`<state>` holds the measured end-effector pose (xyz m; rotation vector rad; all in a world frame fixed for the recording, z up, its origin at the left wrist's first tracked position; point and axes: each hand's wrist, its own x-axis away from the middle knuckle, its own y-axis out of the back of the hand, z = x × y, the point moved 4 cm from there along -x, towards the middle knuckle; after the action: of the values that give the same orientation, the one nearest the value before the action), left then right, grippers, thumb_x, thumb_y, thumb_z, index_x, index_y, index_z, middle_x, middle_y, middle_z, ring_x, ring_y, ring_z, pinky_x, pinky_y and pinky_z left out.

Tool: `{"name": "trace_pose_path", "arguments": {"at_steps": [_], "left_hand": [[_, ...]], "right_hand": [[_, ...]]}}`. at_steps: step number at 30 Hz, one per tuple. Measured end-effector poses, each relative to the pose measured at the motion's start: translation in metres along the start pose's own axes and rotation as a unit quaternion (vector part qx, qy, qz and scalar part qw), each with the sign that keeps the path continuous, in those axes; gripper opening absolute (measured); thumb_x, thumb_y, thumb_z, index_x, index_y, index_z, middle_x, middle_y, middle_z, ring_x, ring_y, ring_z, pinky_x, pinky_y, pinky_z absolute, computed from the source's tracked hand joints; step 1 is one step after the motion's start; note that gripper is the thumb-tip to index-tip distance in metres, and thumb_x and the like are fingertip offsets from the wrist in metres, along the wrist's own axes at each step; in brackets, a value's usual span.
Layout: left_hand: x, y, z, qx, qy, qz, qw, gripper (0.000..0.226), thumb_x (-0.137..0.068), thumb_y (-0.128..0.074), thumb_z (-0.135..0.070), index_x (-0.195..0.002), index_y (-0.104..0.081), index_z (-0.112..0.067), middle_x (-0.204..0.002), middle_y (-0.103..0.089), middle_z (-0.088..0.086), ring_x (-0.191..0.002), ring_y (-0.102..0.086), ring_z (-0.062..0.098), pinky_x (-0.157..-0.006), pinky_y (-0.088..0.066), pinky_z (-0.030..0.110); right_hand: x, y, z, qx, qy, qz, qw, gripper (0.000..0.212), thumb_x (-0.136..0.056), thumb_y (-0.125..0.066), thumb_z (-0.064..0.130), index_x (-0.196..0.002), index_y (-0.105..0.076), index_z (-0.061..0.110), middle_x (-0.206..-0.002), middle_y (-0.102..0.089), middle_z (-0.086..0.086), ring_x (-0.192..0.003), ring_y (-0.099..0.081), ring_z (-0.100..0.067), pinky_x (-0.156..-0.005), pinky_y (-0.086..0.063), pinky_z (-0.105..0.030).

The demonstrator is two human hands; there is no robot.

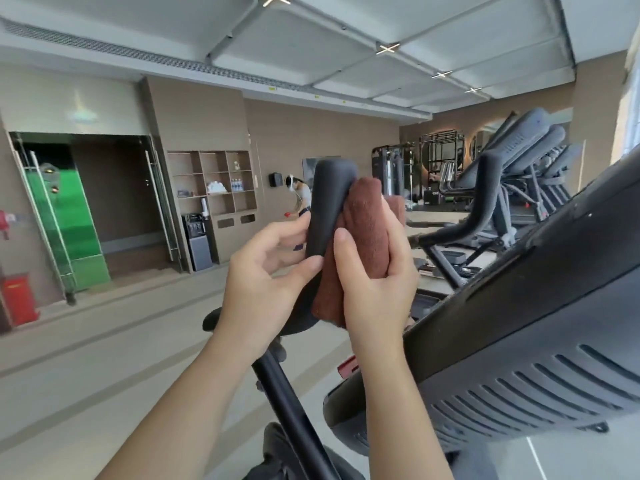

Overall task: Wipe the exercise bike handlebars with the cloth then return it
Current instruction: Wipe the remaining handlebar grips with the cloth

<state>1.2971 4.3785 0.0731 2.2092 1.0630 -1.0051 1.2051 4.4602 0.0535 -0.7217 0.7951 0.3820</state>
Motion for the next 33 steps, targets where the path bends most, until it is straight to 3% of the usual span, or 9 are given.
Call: {"name": "trace_pose_path", "arguments": {"at_steps": [5,12,15,18,23,29,33], "left_hand": [[0.005,-0.003,-0.002,0.0,0.011,-0.011,1.0,0.052,-0.079,-0.064,0.004,-0.104,-0.06,-0.041,-0.099,-0.067,-0.024,-0.09,-0.065,0.002,-0.072,-0.051,0.016],[0.013,-0.007,0.001,0.049,0.026,-0.006,0.998,0.05,-0.084,-0.057,0.005,-0.111,-0.057,-0.038,-0.118,-0.062,-0.016,-0.106,-0.06,0.004,-0.092,-0.048,0.023],[0.016,-0.006,0.002,0.054,0.038,0.012,0.998,0.047,-0.088,-0.053,0.003,-0.115,-0.054,-0.037,-0.125,-0.055,-0.017,-0.113,-0.054,-0.001,-0.098,-0.043,0.024],[0.018,-0.002,0.0,0.052,0.038,0.05,0.997,0.045,-0.091,-0.049,0.001,-0.121,-0.05,-0.032,-0.127,-0.054,-0.013,-0.114,-0.052,-0.004,-0.096,-0.042,0.017],[0.039,0.016,0.017,-0.045,0.043,0.084,0.995,0.037,-0.091,-0.05,0.0,-0.122,-0.054,-0.019,-0.121,-0.059,-0.007,-0.113,-0.053,-0.001,-0.095,-0.041,0.016],[0.077,0.051,0.046,-0.2,0.02,0.07,0.977,0.029,-0.09,-0.054,-0.007,-0.115,-0.063,-0.019,-0.122,-0.059,-0.01,-0.116,-0.048,-0.002,-0.096,-0.033,0.007],[0.095,0.091,0.064,-0.302,0.039,0.028,0.952,0.032,-0.086,-0.05,-0.019,-0.115,-0.064,-0.017,-0.121,-0.06,-0.007,-0.116,-0.051,0.007,-0.1,-0.035,0.014]], "right_hand": [[0.028,0.006,-0.017,-0.004,-0.082,-0.021,0.996,0.038,-0.075,-0.062,0.029,-0.105,-0.053,0.05,-0.122,-0.052,0.019,-0.111,-0.046,0.017,-0.079,-0.035,0.004],[0.058,0.003,-0.022,0.025,-0.093,-0.056,0.994,0.047,-0.075,-0.063,0.03,-0.113,-0.05,0.053,-0.141,-0.041,0.012,-0.125,-0.033,0.016,-0.088,-0.029,0.005],[0.086,-0.002,-0.027,0.054,-0.081,-0.102,0.99,0.053,-0.07,-0.067,0.03,-0.115,-0.05,0.051,-0.136,-0.044,0.016,-0.126,-0.032,0.016,-0.093,-0.028,0.002],[0.09,0.0,-0.03,0.081,-0.068,-0.126,0.986,0.052,-0.07,-0.068,0.031,-0.113,-0.05,0.053,-0.131,-0.049,0.013,-0.126,-0.037,0.011,-0.095,-0.03,-0.002],[0.106,0.004,-0.032,0.118,-0.08,-0.114,0.983,0.051,-0.066,-0.063,0.044,-0.114,-0.051,0.058,-0.134,-0.052,0.004,-0.13,-0.041,-0.004,-0.104,-0.033,-0.016],[0.141,0.002,-0.044,0.14,-0.09,-0.054,0.985,0.049,-0.066,-0.064,0.039,-0.114,-0.056,0.051,-0.119,-0.049,0.032,-0.121,-0.043,0.01,-0.09,-0.03,0.001],[0.166,-0.018,-0.052,0.17,-0.105,0.022,0.98,0.051,-0.068,-0.062,0.038,-0.118,-0.055,0.045,-0.126,-0.049,0.014,-0.122,-0.035,0.017,-0.093,-0.025,0.002]]}}
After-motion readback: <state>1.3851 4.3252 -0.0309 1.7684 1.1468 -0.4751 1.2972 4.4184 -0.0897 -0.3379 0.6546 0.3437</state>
